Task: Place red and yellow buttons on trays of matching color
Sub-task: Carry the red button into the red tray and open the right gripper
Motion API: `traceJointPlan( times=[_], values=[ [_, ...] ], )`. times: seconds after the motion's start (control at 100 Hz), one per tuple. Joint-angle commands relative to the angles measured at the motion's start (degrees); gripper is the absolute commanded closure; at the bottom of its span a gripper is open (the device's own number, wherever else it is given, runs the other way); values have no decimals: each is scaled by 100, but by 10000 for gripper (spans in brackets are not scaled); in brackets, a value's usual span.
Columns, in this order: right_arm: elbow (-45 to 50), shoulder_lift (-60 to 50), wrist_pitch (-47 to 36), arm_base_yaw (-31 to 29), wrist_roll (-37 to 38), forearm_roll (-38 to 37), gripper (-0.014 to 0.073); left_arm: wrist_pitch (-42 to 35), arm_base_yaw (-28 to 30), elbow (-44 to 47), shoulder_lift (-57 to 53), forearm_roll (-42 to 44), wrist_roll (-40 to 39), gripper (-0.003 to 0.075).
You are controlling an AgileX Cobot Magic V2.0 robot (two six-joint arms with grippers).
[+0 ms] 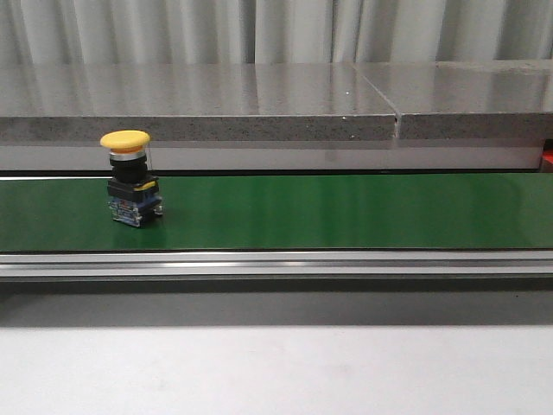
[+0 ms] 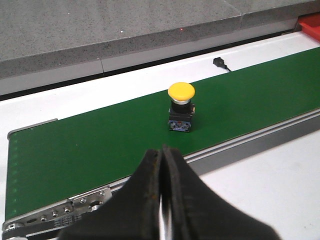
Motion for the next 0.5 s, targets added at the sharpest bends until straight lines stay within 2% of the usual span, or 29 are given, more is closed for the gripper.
traceJointPlan(
  times=[0.0,0.22,0.49],
  values=[
    [-252,-45,-316,-194,108,22,556,-384,-37,-158,49,-103,-71,741],
    [-723,557,-184,-650,113,27,556,-384,-37,-158,49,-103,-71,741],
    [-1103,1159,-427,-679,113,87,556,-384,-37,-158,49,-103,-71,741]
  ],
)
